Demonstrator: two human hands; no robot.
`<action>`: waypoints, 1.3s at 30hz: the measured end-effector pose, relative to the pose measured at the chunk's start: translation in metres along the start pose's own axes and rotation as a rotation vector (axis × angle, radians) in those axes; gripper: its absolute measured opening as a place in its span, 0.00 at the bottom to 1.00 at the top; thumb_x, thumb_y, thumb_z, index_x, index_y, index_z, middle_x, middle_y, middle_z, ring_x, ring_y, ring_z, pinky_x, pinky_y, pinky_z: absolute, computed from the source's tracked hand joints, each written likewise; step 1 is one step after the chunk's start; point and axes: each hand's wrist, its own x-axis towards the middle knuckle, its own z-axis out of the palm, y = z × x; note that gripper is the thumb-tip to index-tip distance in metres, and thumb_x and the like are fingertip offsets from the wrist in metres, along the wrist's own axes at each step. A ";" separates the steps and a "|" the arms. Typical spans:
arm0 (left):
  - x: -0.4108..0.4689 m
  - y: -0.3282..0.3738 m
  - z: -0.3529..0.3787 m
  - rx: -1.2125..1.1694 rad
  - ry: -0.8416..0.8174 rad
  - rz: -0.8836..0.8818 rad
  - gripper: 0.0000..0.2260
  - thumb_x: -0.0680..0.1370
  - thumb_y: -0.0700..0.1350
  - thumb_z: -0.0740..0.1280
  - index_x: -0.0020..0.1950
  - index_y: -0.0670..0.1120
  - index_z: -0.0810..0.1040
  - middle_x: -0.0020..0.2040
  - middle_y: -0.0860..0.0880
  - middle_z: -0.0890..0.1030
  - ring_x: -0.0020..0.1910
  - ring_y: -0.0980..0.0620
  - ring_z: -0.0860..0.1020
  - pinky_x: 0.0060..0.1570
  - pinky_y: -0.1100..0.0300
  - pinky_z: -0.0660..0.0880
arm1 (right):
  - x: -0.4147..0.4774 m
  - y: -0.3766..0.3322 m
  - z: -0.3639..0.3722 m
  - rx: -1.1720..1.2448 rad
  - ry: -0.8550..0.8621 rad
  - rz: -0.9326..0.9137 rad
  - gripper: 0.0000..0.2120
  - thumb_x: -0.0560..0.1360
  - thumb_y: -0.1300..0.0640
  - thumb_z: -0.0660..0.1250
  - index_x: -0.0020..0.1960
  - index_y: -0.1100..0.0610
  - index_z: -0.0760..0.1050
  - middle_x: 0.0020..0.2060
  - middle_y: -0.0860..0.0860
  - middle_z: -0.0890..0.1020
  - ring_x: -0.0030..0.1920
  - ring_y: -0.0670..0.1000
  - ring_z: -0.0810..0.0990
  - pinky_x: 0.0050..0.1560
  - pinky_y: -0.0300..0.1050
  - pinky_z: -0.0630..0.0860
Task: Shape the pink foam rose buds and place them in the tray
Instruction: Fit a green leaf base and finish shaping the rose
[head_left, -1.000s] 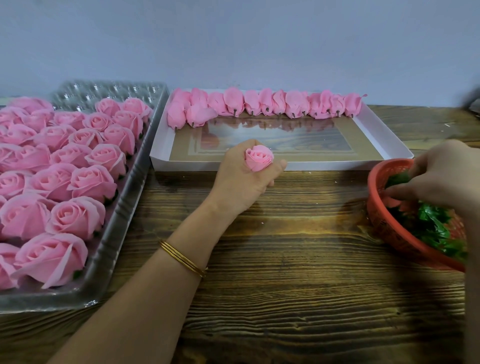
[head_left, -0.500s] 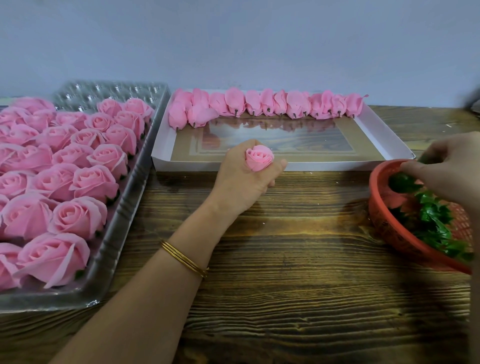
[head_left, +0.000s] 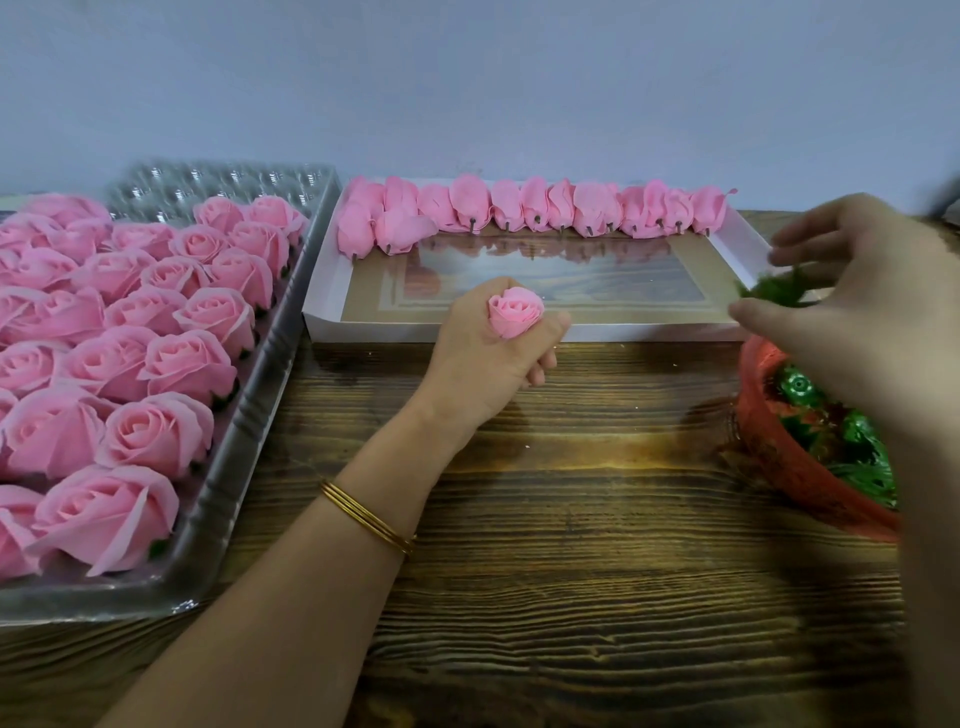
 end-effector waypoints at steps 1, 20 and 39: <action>0.000 0.000 0.000 -0.014 0.003 0.000 0.07 0.78 0.40 0.69 0.42 0.42 0.73 0.30 0.48 0.78 0.26 0.56 0.75 0.28 0.66 0.72 | -0.003 -0.007 0.005 0.034 -0.024 -0.015 0.21 0.61 0.52 0.78 0.48 0.43 0.71 0.46 0.47 0.81 0.47 0.49 0.82 0.51 0.56 0.80; 0.005 -0.002 -0.001 -0.115 0.117 0.053 0.07 0.79 0.38 0.67 0.40 0.41 0.74 0.29 0.50 0.78 0.30 0.58 0.76 0.34 0.65 0.73 | -0.028 -0.022 0.079 0.288 -0.414 -0.053 0.26 0.63 0.65 0.80 0.55 0.51 0.73 0.48 0.47 0.85 0.50 0.48 0.83 0.59 0.55 0.76; 0.007 -0.002 0.002 -0.266 0.094 -0.001 0.14 0.80 0.43 0.66 0.34 0.46 0.77 0.31 0.51 0.81 0.34 0.57 0.79 0.40 0.66 0.75 | -0.049 -0.027 0.110 0.355 -0.400 -0.005 0.28 0.63 0.60 0.80 0.57 0.46 0.71 0.47 0.44 0.85 0.50 0.48 0.83 0.56 0.53 0.78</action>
